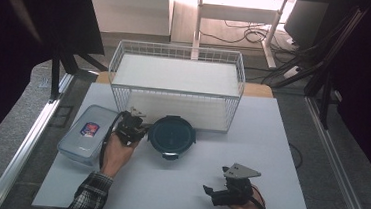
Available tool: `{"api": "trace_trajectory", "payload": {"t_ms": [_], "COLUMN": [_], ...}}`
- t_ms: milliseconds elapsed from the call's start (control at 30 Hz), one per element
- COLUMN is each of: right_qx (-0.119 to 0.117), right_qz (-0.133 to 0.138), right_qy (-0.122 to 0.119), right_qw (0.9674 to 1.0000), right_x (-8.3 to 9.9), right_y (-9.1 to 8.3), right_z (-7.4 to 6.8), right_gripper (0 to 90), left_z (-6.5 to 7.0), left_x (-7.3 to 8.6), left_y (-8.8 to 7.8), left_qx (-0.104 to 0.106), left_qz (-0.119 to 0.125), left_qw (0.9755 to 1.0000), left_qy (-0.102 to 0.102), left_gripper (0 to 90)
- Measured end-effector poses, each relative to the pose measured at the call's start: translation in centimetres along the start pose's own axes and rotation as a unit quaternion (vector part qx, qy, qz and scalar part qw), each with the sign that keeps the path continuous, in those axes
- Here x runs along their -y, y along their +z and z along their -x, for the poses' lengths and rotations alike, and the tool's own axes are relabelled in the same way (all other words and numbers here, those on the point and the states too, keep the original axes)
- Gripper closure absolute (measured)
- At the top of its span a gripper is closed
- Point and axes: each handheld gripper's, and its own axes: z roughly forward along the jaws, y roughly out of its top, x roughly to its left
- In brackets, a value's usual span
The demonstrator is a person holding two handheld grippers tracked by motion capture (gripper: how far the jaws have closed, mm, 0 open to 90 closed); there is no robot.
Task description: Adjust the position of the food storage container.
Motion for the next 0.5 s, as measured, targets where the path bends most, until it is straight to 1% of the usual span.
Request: {"api": "trace_trajectory", "payload": {"t_ms": [100,133,167,233,267,333,400,467,500], "right_qx": [0.002,0.002,0.002,0.001,0.001,0.002,0.003,0.002,0.001], "right_qz": [0.002,0.001,0.001,0.0,-0.001,-0.002,-0.001,-0.002,-0.002], "right_qy": [0.004,0.006,0.008,0.009,0.009,0.006,0.004,0.007,0.008], "right_qw": [1.0,1.0,1.0,1.0,1.0,1.0,1.0,1.0,1.0], "right_x": [0.06,0.07,0.1,0.11,0.1,0.07,0.06,0.08,0.09], "right_y": [-0.11,-0.14,-0.11,-0.09,-0.09,-0.09,-0.08,-0.05,-0.06], "right_z": [0.15,0.21,0.29,0.35,0.32,0.19,0.16,0.23,0.28], "right_gripper": [6.3,6.3,6.4,6.4,6.4,6.4,6.4,6.4,6.5], "left_z": [-0.54,-0.74,-0.72,-0.86,-0.87,-0.84,-0.63,-0.28,0.03], "left_x": [-0.35,-0.42,-0.44,-0.57,-0.68,-0.9,-1.05,-1.05,-1.0], "left_y": [0.37,0.42,0.44,0.58,0.73,0.91,0.94,0.91,0.83], "left_qx": [0.015,0.021,0.021,0.021,0.024,0.028,0.029,0.046,0.042], "left_qz": [0.007,0.008,0.009,0.012,0.012,0.014,0.01,0.007,0.006], "left_qw": [0.9998,0.9997,0.9996,0.9997,0.9996,0.9994,0.9995,0.9989,0.9991], "left_qy": [-0.012,-0.012,-0.016,-0.005,-0.012,-0.016,-0.01,-0.007,-0.004], "left_gripper": [90.0,90.0,90.0,90.0,90.0,90.0,90.0,90.0,90.0]}}
